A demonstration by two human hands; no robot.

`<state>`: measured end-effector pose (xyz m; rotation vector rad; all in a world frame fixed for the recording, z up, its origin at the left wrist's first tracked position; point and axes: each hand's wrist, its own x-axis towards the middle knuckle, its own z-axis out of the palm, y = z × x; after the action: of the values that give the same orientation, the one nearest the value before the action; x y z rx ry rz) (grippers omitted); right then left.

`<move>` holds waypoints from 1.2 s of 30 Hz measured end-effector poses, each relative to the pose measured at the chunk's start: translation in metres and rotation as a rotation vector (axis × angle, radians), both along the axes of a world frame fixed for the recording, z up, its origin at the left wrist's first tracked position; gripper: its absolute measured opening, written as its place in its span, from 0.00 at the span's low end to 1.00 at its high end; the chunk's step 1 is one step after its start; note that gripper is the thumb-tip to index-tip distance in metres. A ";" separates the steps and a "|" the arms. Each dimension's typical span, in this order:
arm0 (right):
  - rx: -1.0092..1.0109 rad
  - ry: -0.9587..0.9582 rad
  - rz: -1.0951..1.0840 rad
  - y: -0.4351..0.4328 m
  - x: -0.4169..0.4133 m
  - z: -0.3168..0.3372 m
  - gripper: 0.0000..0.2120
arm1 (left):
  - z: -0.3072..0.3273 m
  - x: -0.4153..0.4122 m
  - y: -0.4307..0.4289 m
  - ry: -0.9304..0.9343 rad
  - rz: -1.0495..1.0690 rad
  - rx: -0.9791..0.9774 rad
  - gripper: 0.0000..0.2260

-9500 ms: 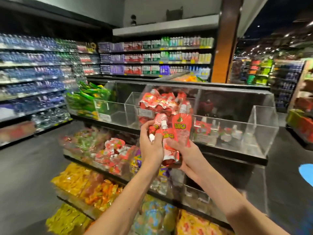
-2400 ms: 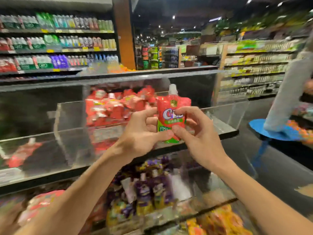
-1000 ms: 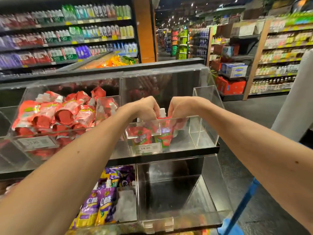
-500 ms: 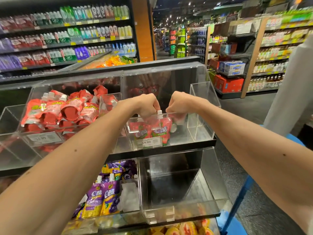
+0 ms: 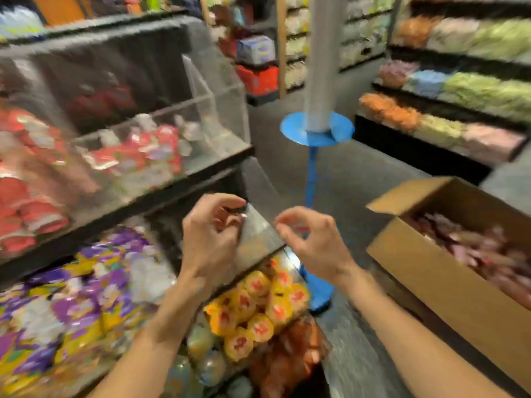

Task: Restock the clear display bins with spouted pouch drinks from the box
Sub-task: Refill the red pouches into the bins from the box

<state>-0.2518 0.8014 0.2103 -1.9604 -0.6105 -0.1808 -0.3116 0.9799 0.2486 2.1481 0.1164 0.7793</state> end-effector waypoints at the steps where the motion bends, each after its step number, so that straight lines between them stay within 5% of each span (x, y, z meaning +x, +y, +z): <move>1: -0.016 0.100 -0.073 -0.028 -0.010 -0.023 0.05 | -0.021 0.005 -0.029 0.074 -0.099 -0.030 0.17; 6: -0.049 0.418 -0.481 -0.178 -0.043 -0.094 0.05 | -0.101 0.050 -0.172 0.417 -0.512 -0.073 0.11; 10: -0.049 0.559 -0.675 -0.278 -0.048 -0.120 0.07 | -0.139 0.093 -0.283 0.491 -0.755 0.132 0.06; 14: 0.241 0.788 -0.750 -0.358 -0.022 -0.148 0.20 | -0.170 0.136 -0.389 0.697 -0.941 0.106 0.07; 22: 0.238 0.975 -0.890 -0.484 0.052 -0.216 0.15 | -0.239 0.220 -0.528 0.992 -0.919 0.211 0.05; 26: 0.140 1.058 -0.888 -0.522 0.085 -0.243 0.17 | -0.269 0.263 -0.567 1.056 -0.891 0.382 0.18; 31: 0.081 1.260 -0.929 -0.544 0.119 -0.281 0.24 | -0.311 0.316 -0.608 1.047 -0.953 0.508 0.23; 36: -0.329 1.202 -0.834 -0.563 0.151 -0.311 0.30 | -0.358 0.371 -0.653 0.969 -1.010 0.608 0.25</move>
<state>-0.1009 0.2384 -0.1003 -2.0868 1.0113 0.6012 0.0599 0.3268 -0.1095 2.5049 -0.7351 -0.9231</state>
